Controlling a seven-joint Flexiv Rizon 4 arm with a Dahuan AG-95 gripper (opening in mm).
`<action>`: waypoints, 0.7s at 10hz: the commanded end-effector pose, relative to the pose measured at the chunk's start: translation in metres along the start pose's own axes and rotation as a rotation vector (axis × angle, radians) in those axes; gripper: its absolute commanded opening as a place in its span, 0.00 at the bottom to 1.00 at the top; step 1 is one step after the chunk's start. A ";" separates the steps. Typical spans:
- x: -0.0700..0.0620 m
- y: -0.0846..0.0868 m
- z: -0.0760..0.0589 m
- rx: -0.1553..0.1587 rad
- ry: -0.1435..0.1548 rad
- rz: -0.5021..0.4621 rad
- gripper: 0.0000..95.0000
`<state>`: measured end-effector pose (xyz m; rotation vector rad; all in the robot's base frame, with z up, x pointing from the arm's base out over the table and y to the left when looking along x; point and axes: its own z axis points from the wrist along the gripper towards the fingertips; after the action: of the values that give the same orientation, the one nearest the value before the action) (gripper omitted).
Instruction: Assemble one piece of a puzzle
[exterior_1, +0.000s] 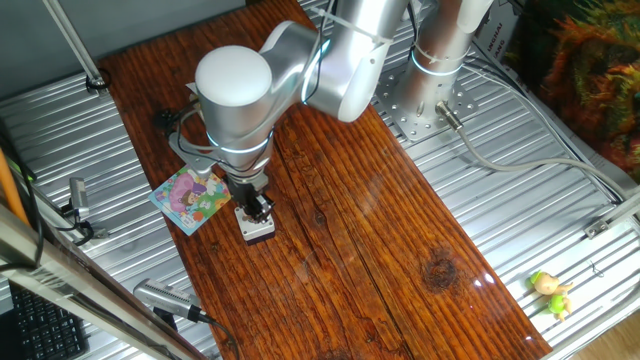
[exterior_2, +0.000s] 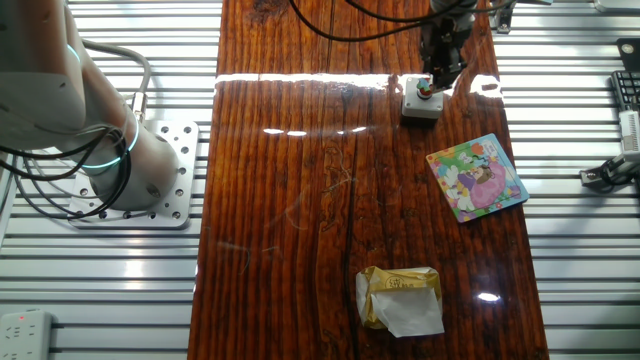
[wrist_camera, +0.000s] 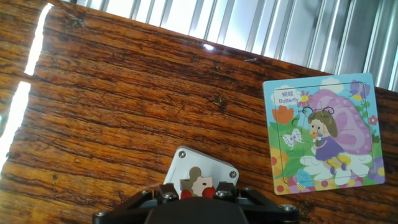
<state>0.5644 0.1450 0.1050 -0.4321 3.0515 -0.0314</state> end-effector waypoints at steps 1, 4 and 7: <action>0.000 -0.001 0.002 0.001 -0.002 -0.003 0.40; 0.000 -0.001 0.003 -0.002 -0.003 -0.004 0.40; 0.000 -0.001 0.003 -0.004 -0.003 0.001 0.20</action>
<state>0.5647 0.1440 0.1019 -0.4300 3.0500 -0.0239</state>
